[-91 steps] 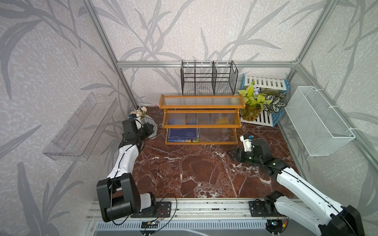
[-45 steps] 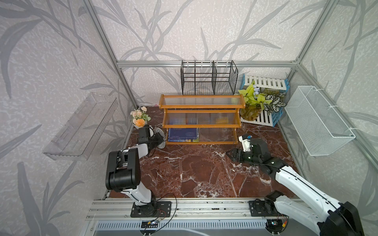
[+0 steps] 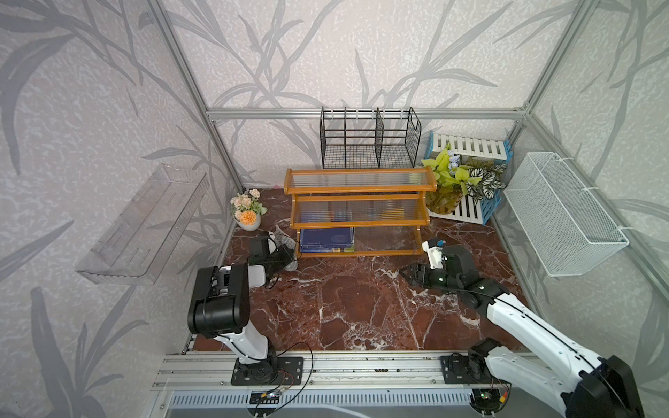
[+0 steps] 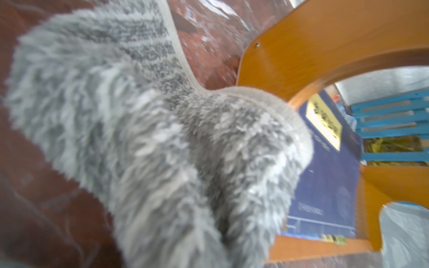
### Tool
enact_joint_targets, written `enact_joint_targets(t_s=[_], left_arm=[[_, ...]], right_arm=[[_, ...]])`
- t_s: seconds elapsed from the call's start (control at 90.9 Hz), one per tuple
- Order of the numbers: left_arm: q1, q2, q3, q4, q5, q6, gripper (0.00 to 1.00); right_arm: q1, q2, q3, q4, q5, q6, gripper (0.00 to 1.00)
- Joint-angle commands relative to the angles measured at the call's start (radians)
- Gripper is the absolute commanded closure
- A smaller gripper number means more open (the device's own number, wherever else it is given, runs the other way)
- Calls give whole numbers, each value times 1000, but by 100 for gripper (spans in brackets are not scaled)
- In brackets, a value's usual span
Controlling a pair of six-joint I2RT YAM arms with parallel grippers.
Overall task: Wipe the bookshelf clean with a cloth
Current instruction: Wipe the dust from the shelf.
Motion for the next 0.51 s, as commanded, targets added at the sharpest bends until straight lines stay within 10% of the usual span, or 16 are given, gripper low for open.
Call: enact_joint_targets(t_s=[0.0, 0.495], left_arm=[[-27, -99, -25, -46, 60, -11, 95], [-148, -627, -91, -503, -262, -7, 92]], right_arm=[[-4, -9, 30, -17, -23, -2, 23], [0, -146, 72, -170, 67, 6, 23]])
